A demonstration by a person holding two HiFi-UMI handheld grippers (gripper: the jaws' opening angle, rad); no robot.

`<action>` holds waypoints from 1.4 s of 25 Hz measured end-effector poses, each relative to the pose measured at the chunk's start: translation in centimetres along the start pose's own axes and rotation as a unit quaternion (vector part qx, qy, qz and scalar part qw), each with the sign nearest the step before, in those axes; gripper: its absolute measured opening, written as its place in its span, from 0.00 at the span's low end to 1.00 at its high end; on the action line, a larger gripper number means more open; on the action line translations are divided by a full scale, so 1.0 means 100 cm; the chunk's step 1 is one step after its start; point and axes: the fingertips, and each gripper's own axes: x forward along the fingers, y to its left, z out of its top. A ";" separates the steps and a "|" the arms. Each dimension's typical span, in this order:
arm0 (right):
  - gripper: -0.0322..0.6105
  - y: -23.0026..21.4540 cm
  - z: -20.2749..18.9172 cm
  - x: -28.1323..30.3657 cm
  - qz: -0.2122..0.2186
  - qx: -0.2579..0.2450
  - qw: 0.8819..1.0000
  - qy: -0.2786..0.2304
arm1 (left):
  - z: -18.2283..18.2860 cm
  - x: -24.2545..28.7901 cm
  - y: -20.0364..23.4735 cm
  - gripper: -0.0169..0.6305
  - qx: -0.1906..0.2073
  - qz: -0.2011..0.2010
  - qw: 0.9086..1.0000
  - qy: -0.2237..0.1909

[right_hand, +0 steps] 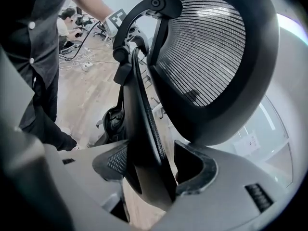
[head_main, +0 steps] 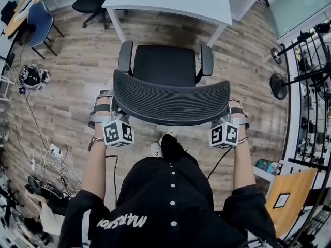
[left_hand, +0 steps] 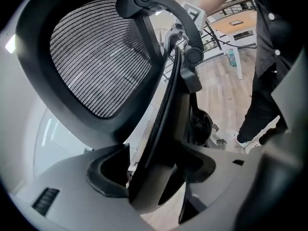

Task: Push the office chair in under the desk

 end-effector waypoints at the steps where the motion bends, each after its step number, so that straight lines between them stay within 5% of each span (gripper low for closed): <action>1: 0.48 -0.002 0.000 0.003 0.002 0.000 1.000 0.000 | 0.000 0.003 0.002 0.50 0.001 0.002 1.000 0.000; 35: 0.46 -0.052 0.012 0.062 -0.004 -0.018 0.999 -0.028 | -0.020 0.067 0.060 0.51 -0.005 0.013 0.999 0.035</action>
